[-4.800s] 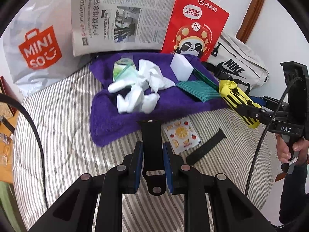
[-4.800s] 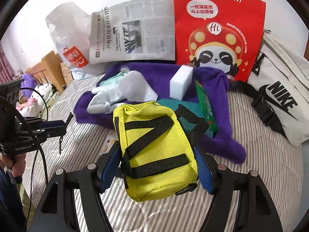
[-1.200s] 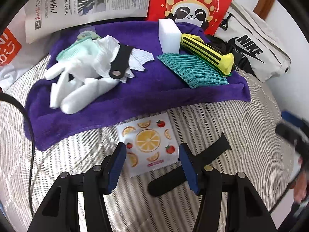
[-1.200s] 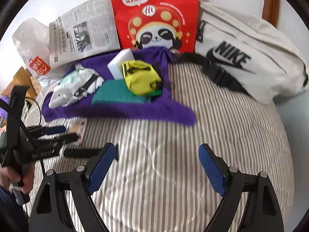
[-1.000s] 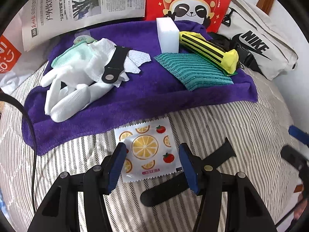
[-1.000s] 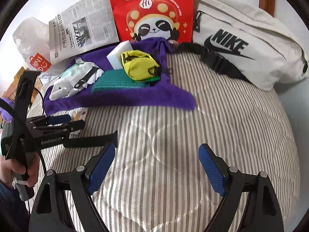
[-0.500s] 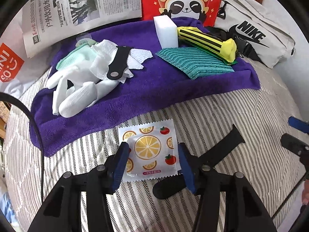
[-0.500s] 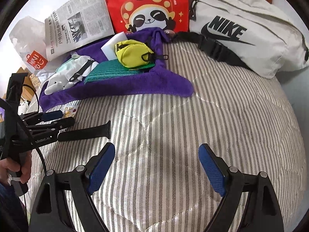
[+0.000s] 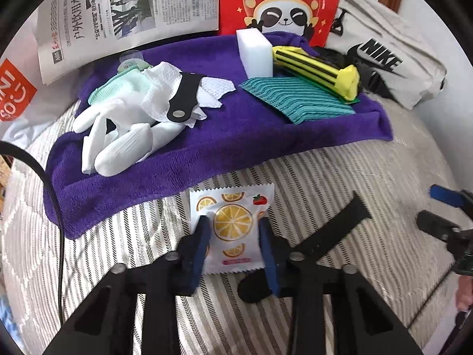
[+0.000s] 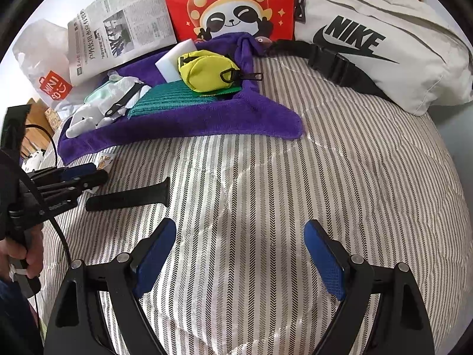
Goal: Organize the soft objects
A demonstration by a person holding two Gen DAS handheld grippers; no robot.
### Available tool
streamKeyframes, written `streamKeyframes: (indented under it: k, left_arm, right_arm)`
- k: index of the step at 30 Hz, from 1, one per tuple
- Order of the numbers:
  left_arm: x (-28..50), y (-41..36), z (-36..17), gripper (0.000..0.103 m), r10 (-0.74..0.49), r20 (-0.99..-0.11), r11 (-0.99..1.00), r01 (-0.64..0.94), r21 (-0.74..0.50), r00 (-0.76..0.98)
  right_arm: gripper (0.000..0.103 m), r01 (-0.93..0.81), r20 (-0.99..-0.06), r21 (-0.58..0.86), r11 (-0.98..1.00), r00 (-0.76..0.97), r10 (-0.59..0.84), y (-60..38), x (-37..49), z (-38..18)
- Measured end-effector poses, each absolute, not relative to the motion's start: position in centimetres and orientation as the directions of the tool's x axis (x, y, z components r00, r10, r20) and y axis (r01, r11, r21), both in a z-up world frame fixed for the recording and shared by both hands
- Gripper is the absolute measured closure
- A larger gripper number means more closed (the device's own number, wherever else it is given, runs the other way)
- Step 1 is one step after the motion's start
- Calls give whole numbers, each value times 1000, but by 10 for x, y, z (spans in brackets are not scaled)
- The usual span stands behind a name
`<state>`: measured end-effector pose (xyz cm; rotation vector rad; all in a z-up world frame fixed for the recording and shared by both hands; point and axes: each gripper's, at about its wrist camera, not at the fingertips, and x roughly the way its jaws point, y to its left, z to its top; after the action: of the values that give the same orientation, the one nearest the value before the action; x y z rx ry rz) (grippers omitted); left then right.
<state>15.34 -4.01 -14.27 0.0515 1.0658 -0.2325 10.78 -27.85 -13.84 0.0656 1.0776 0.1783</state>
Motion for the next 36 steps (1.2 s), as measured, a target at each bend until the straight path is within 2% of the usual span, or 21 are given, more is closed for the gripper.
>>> streamKeyframes:
  k: [1,2,20,30,36]
  left_arm:
    - [153,-38,-142,91,-203,-871,968,224,-110,448]
    - [152,-36,-143,92,-223,-870,965,226,-133,439]
    - [136,-10,-127,96,-287,-831,951,247,-186,476]
    - [128,32,-121,96,-251,-827,966,184,-181,503]
    - [126,44,-124,96,-264,-824,964,178,-200,502]
  right_arm:
    - [15,-118,-870,141,983,460,180,-277,107,-138]
    - [15,-123,-870,139,983,460,181,-276,107,-138]
    - [15,-211,-864,97,973,467,187,-241,109,-129]
    - [15,-386,-865,99,917,423,271,-193,125,-144]
    - [15,-471,-876,-26,882,437,207,-163,131,-161]
